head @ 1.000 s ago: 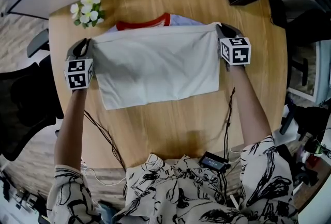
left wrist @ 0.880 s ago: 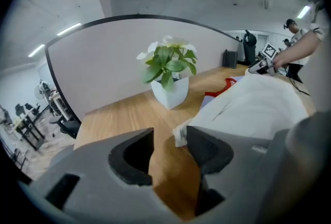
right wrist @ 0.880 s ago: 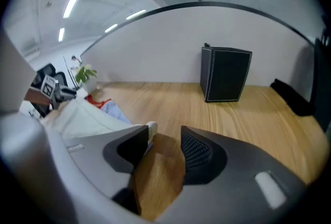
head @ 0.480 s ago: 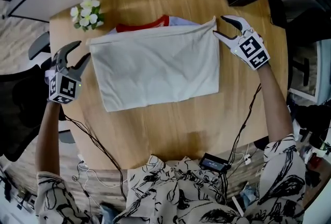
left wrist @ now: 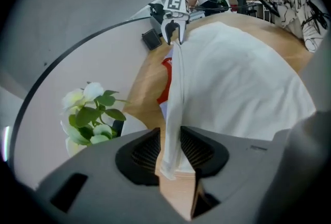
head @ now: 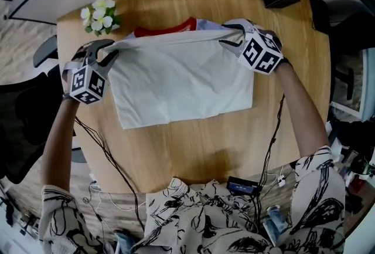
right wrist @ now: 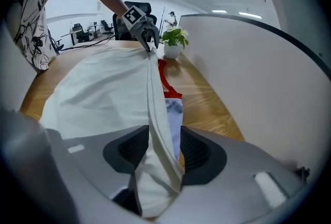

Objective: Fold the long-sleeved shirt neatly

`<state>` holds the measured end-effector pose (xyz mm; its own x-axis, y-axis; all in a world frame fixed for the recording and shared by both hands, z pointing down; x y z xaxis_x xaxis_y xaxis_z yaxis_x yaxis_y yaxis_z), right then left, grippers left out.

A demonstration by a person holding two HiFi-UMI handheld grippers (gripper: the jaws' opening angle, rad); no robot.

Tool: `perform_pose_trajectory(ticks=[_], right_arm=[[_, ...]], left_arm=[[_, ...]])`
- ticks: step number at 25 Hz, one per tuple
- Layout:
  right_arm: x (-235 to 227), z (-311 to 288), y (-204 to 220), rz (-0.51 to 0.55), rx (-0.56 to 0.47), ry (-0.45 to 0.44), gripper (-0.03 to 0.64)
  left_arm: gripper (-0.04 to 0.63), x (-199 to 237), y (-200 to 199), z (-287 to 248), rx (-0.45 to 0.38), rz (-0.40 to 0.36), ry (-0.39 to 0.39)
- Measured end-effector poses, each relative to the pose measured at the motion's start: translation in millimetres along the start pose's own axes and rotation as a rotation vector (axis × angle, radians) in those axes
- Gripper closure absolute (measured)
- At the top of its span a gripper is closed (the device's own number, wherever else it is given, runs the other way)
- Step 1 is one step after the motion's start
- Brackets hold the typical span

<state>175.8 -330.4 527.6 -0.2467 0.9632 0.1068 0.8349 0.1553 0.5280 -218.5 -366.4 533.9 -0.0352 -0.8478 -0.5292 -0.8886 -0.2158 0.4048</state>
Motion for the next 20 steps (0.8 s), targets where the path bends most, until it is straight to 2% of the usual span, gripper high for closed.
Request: perform_pose_trajectory(ticks=[3,6,9,13,15,17,19,20], right_arm=[[-4.5,-4.6,3.5,-0.040,-0.009,0.013,0.446],[-11.9,-5.7,9.9,-0.089,-0.029,0.054,0.470],[-18.0,-3.5,15.8,-0.123,-0.037,0.113,0.569],[-28.9,-6.0,20.1,-0.254,-0.062,0.207,0.558],[-31.8,-4.7,22.3,-0.312,-0.079,0.261,0.558],[-32.9,1.4,22.1,-0.345,-0.126,0.304,0.525],[-28.8,7.6,15.4,-0.295,-0.179,0.292,0.514],[-25.0,8.0,10.5,-0.254,-0.191,0.263,0.510]], left_arm=[[0.488,2.2,5.1,-7.9,0.015,0.040,-0.007],[0.577,5.8,9.9,-8.9,0.002,0.058,-0.080],[0.581,11.7,13.5,-11.9,0.016,0.180,-0.140],[0.573,18.1,13.0,-18.3,0.063,0.344,-0.228],[0.529,16.2,10.1,-15.6,0.016,0.394,-0.255],[0.496,11.5,6.2,-5.8,-0.084,0.373,-0.274],[0.494,4.1,3.4,4.5,-0.154,0.271,-0.263],[0.494,-0.5,3.7,7.0,-0.158,0.215,-0.237]])
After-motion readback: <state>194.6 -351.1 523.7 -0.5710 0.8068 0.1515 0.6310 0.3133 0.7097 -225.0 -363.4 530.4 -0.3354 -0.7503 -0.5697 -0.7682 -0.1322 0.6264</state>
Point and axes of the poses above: the fingertips, and each gripper's own axes: z backward along the fingers, x to its left, y out of its underside, the point moved 10 cm from there along z, backward along the fingers, and after that the axes turned 8 degrees about -y, right-handed, at the moved point
